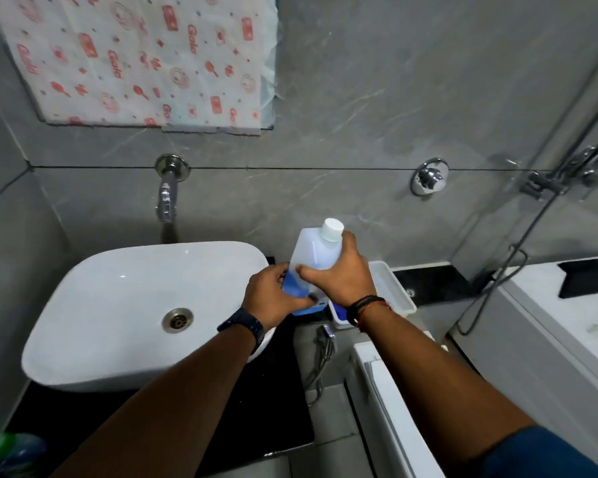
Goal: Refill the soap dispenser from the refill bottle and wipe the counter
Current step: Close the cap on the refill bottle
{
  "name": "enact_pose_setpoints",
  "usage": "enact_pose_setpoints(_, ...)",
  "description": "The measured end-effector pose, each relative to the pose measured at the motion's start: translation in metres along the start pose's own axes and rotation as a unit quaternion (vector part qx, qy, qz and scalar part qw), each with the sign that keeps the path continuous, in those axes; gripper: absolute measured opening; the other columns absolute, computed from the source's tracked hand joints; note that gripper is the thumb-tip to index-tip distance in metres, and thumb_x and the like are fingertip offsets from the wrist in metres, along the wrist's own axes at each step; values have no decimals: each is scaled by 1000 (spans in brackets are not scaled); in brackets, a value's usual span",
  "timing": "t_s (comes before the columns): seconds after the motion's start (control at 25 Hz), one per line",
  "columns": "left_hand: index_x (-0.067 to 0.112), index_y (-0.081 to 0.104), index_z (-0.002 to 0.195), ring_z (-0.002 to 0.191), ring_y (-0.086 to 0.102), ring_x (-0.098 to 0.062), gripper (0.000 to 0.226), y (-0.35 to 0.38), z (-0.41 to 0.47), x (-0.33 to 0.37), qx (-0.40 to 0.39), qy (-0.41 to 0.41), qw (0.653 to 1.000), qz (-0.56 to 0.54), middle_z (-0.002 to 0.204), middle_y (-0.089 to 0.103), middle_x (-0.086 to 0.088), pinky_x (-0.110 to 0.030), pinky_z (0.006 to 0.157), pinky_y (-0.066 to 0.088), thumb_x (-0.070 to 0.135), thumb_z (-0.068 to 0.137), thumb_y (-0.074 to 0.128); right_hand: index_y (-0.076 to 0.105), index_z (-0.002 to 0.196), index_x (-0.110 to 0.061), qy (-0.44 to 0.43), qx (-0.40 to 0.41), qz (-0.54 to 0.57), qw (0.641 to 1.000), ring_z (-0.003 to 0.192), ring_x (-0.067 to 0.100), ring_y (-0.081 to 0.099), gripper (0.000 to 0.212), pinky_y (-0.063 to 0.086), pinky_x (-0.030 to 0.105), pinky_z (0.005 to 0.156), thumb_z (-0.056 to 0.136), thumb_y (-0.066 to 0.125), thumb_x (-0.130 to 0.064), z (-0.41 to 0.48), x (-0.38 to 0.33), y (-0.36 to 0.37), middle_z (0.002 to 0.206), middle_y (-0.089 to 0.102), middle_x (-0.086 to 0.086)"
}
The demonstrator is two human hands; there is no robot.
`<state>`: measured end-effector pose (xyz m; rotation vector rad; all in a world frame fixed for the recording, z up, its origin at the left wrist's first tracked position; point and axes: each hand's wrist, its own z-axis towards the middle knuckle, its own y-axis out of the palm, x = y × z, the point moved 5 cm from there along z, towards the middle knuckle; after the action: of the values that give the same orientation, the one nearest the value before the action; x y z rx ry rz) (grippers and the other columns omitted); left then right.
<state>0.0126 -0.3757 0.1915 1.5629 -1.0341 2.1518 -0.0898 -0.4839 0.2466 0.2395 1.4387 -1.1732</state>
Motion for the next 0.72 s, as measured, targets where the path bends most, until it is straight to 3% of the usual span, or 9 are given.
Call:
enact_pose_setpoints(0.16, 21, 65, 105, 97, 64, -20, 66, 81, 69, -1, -47, 30, 998, 29, 106, 67, 0, -32, 81, 52, 39, 46, 90, 47, 115, -19, 33, 56, -30, 997, 93, 27, 61, 73, 47, 29, 71, 55, 80, -43, 68, 73, -34, 107, 64, 6)
enact_pose_setpoints(0.24, 20, 55, 125, 111, 57, -25, 96, 127, 114, -14, -82, 32, 992, 88, 123, 60, -7, -40, 91, 50, 49, 40, 90, 48, 117, -18, 33, 66, -49, 996, 95, 29, 61, 73, 49, 32, 74, 56, 81, -43, 111, 124, -49, 110, 65, 8)
enact_pose_setpoints(0.32, 19, 35, 143, 126, 45, -27, 120, 170, 154, -45, -90, -16, 985, 149, 141, 44, -9, -45, 102, 42, 56, 42, 88, 48, 116, -17, 44, 74, -55, 995, 96, 31, 62, 72, 51, 34, 74, 58, 82, -42, 156, 181, -62, 109, 65, 10)
enact_pose_setpoints(0.44, 20, 23, 147, 136, 34, -24, 128, 221, 186, -110, -117, -78, 973, 185, 151, 32, -5, -42, 108, 37, 74, 43, 74, 47, 112, -19, 79, 78, -77, 991, 87, 30, 63, 67, 43, 29, 65, 60, 81, -43, 206, 262, -68, 99, 65, 7)
enact_pose_setpoints(0.56, 22, 10, 149, 143, 22, -25, 135, 266, 214, -168, -184, -87, 937, 283, 157, 18, -4, -43, 113, 30, 89, 42, 58, 44, 111, -25, 103, 70, -104, 987, 84, 28, 63, 65, 46, 31, 65, 61, 79, -46, 244, 338, -57, 90, 58, -3)
enact_pose_setpoints(0.72, 21, 3, 149, 146, 9, -26, 129, 293, 250, -217, -174, -55, 906, 382, 160, 3, -4, -42, 118, 19, 94, 50, 41, 44, 113, -25, 118, 85, -107, 984, 86, 27, 62, 67, 45, 30, 66, 61, 81, -46, 272, 407, -37, 102, 65, 4)
